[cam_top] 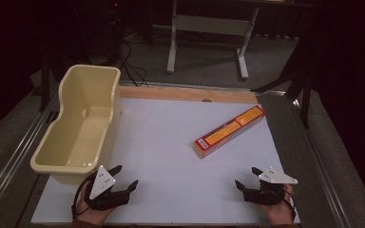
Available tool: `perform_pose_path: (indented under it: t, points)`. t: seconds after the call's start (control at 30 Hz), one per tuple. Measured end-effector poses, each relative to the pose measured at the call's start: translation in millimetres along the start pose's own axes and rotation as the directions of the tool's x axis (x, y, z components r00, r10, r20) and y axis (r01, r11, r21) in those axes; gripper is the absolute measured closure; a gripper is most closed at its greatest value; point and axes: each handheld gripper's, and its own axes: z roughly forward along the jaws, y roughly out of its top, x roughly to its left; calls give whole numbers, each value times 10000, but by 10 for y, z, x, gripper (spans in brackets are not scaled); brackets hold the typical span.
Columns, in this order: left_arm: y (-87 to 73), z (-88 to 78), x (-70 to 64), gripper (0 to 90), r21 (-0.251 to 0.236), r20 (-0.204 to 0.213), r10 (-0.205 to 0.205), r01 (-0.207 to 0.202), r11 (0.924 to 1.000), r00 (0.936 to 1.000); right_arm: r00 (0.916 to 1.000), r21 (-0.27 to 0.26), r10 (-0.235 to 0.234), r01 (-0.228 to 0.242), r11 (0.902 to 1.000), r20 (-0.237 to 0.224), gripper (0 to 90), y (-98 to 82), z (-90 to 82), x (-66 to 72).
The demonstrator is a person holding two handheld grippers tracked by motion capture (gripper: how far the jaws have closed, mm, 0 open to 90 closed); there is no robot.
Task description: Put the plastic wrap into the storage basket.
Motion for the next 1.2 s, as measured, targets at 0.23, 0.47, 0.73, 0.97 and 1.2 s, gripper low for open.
perform_pose_path:
  t: [0.23, 0.47, 0.73, 0.97, 1.2]
  points:
    - [2, 41, -20, 269, 44, 13, 48, -48, 10000, 10000, 9998, 125, -115, 117, 9999, -164, 203, 3, 23, 13]
    - [-8, 32, 10, 268, -7, -99, -156, 156, 9999, 9998, 9992, 295, -251, 260, 9992, -318, 241, 20, 61, 34]
    - [-12, 45, 9, 266, 1, -145, -173, 173, 9999, 9997, 9967, 103, -282, 291, 9995, -761, 403, 182, 144, 24]
    - [-13, 55, 7, 267, 24, -144, -170, 170, 9999, 9998, 9904, 91, -643, 659, 9978, -1222, 507, 474, 490, 76]
    - [-10, 56, -3, 267, 12, -115, -134, 134, 9999, 9998, 9886, -265, -633, 603, 9978, -1365, 649, 726, 822, 160]
